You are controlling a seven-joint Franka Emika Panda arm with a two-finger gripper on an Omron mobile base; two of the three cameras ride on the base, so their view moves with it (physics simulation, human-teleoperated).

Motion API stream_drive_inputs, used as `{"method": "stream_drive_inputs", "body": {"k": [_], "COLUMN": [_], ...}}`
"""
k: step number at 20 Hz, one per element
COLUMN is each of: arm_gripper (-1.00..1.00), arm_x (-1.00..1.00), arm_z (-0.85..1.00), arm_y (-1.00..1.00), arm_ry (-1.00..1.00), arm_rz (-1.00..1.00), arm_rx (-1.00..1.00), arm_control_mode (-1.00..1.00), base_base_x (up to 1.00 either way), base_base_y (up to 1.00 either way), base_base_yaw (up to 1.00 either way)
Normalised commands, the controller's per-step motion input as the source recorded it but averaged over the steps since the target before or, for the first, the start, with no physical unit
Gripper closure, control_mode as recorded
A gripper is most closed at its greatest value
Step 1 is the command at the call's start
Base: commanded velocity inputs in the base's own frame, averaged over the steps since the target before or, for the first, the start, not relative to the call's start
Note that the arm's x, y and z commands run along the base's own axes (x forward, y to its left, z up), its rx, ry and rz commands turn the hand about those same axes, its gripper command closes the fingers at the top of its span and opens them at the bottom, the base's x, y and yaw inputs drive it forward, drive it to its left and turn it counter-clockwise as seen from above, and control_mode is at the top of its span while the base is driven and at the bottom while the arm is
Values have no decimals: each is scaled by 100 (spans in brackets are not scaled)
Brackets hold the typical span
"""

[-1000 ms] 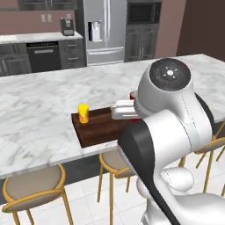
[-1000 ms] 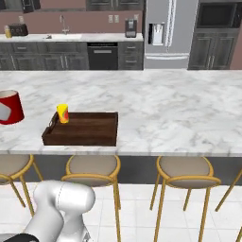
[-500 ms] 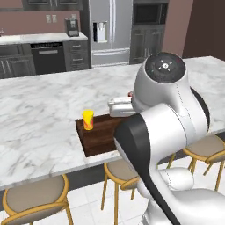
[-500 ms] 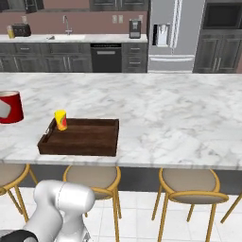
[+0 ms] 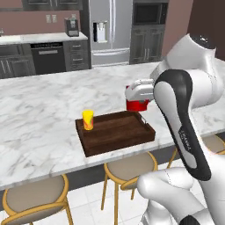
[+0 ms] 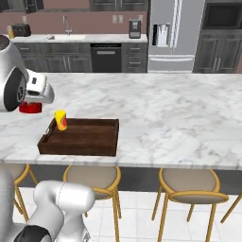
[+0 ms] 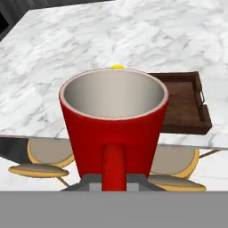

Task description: There is a tray on the dining counter. Grab the cup, mug, and pitcher and place them on the tray. The pitcher may be placed next to the tray if it cannot fit the tray.

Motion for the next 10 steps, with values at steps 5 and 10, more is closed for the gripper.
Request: {"method": "stream_drive_inputs", "body": {"k": [5, 10], "arm_gripper": [100, 100], "arm_x": [100, 93], "arm_z": [-45, -61], "arm_y": [-7, 0], "arm_ry": [11, 1], "arm_rz": [47, 45], "arm_rx": [5, 0], "arm_control_mode": [-100, -100], "base_base_x": [0, 0], "base_base_y": [0, 0], "base_base_yaw": [0, 0]}}
